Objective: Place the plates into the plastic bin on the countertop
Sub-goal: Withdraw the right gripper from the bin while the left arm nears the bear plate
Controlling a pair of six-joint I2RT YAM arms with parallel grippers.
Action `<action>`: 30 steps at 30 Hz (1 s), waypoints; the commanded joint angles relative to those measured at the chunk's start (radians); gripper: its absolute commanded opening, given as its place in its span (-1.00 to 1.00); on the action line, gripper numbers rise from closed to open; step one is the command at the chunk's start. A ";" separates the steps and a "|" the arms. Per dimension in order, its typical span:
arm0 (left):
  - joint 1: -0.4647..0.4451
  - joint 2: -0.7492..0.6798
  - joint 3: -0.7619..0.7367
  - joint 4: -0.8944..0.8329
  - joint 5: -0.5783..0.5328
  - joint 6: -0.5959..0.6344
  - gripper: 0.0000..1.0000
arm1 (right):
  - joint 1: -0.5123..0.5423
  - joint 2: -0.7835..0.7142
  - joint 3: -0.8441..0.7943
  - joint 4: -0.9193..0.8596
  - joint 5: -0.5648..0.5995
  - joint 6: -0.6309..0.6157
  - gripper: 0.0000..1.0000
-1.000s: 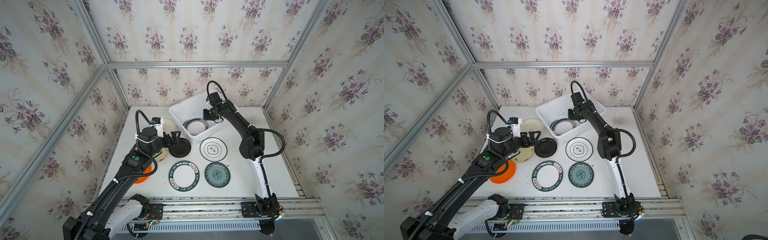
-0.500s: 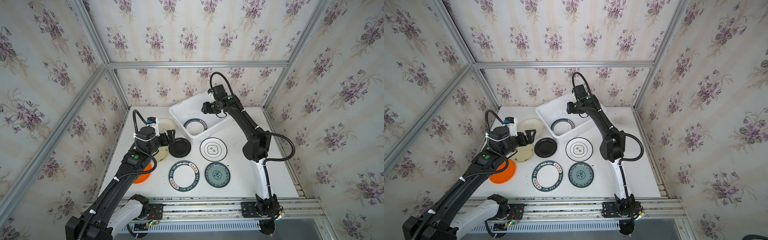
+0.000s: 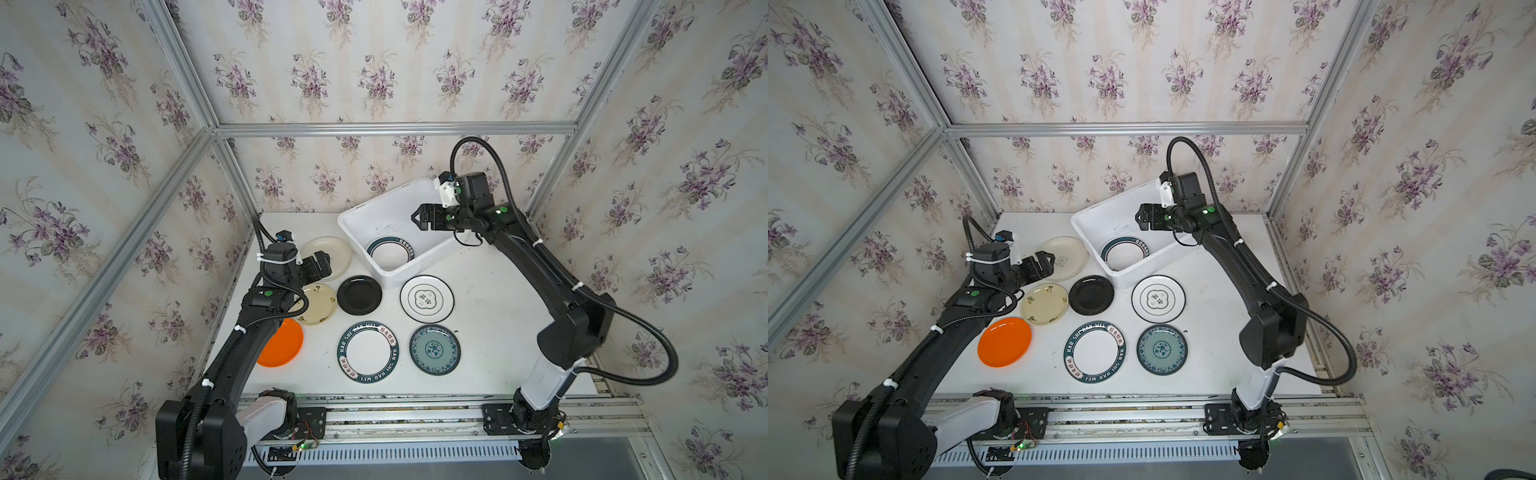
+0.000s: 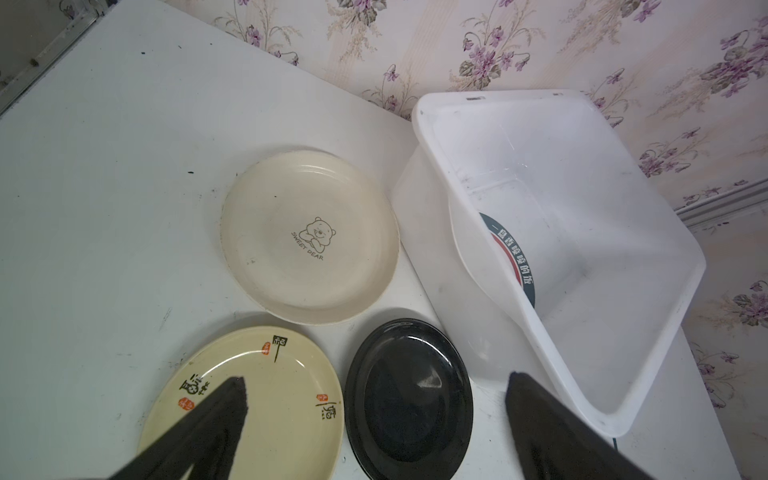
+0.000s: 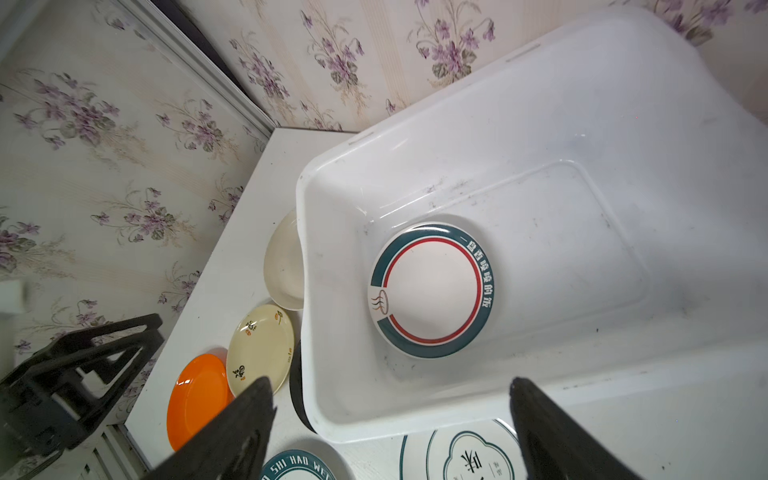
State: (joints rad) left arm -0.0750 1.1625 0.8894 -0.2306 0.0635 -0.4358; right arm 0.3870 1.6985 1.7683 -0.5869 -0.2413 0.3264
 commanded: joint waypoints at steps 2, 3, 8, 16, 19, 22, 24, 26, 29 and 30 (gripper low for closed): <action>0.058 0.045 0.004 0.045 0.022 -0.012 0.99 | -0.028 -0.163 -0.205 0.298 -0.001 0.063 0.92; 0.080 0.058 0.007 0.054 0.028 -0.019 0.99 | -0.033 -0.209 -0.260 0.325 0.028 0.069 0.96; 0.185 0.192 0.071 0.059 0.117 -0.021 0.99 | -0.036 -0.399 -0.500 0.410 0.099 0.071 0.99; 0.213 0.323 0.127 0.061 0.103 0.020 0.99 | -0.034 -0.591 -0.752 0.491 0.055 0.127 0.99; 0.221 0.361 0.145 0.053 0.107 0.021 0.99 | -0.036 -0.649 -0.805 0.480 0.070 0.124 0.99; 0.226 0.397 0.161 0.051 0.087 0.015 0.98 | -0.035 -0.689 -0.844 0.460 0.082 0.120 0.99; 0.229 0.427 0.186 0.045 0.081 0.019 0.89 | -0.035 -0.708 -0.869 0.442 0.088 0.121 0.99; 0.231 0.458 0.212 0.029 0.075 0.019 0.78 | -0.035 -0.726 -0.895 0.432 0.097 0.126 0.99; 0.230 0.504 0.249 -0.007 0.037 0.026 0.63 | -0.036 -0.754 -0.933 0.424 0.112 0.139 0.99; 0.228 0.517 0.264 -0.029 0.002 0.028 0.59 | -0.035 -0.766 -0.946 0.424 0.112 0.140 0.99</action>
State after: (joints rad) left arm 0.1558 1.6562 1.1248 -0.2104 0.1345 -0.4240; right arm 0.3508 0.9543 0.8436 -0.1749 -0.1493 0.4503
